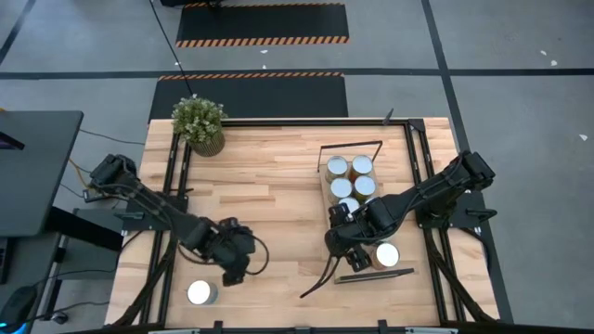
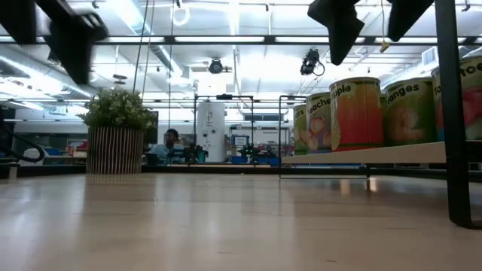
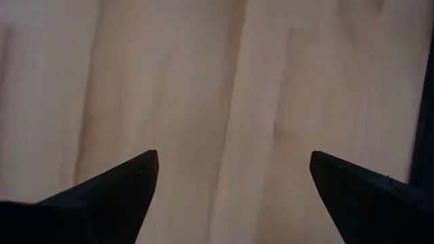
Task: Pick and place cans onto a shelf
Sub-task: Put the canned cherries on the shelf
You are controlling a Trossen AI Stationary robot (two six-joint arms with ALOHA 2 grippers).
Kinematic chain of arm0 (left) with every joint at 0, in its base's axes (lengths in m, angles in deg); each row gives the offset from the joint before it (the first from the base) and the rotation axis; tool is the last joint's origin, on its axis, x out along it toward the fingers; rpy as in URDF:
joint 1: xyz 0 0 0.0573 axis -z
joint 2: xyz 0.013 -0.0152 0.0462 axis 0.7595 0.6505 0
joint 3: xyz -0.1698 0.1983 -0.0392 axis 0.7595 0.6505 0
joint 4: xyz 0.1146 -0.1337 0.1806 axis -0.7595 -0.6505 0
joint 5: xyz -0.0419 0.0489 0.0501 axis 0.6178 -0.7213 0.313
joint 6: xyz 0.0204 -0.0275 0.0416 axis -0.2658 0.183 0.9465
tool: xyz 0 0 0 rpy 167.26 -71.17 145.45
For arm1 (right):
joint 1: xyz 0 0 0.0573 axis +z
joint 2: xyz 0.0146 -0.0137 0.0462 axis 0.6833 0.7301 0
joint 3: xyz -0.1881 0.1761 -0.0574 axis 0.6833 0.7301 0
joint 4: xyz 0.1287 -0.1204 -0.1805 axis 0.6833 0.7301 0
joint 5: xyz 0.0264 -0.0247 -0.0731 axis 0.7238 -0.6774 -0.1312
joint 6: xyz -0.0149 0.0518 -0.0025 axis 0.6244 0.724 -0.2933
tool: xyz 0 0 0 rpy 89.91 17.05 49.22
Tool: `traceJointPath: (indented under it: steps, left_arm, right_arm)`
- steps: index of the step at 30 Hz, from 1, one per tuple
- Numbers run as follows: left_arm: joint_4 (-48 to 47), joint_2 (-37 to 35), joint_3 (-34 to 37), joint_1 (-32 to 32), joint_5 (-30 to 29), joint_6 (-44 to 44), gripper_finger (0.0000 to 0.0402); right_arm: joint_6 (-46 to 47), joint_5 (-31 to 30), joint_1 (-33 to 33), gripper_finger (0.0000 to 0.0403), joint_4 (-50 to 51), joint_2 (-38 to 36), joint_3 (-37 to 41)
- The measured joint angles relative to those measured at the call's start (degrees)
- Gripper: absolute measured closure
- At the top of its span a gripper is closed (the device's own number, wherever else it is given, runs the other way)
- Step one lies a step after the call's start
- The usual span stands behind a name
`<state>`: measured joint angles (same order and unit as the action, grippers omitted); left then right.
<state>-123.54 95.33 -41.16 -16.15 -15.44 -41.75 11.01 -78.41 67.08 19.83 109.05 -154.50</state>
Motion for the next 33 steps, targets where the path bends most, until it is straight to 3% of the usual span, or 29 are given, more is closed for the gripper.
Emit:
traceJointPath:
  steps: [6, 13, 21, 26, 33]
  left_arm:
    - [-12.5, 0.0, -7.0, 7.6, 2.6, -17.7, 0.0013]
    - [-15.4, -0.1, -8.4, 17.8, 2.8, -38.2, 0.0013]
    - [-15.6, -0.3, -9.7, 26.4, 1.6, -61.4, 0.0013]
    - [-15.7, 0.0, -9.8, 31.1, 2.4, -74.0, 0.0013]
    - [-17.5, 4.3, -9.7, 34.2, 5.7, -80.0, 0.0013]
  right_arm:
    - [-1.3, -4.6, -1.2, 0.0056, -0.2, 0.0, 0.0]
    - [-8.3, -8.8, -4.8, 0.0056, -1.7, 0.0, 0.0]
    - [-16.3, -8.8, -11.0, 0.0056, -5.5, 0.0, 0.0]
    - [-16.8, -3.3, -13.9, 0.0056, -7.3, 0.0, 0.0]
    - [-19.8, -0.8, -16.4, 0.0056, -8.7, 0.0, 0.0]
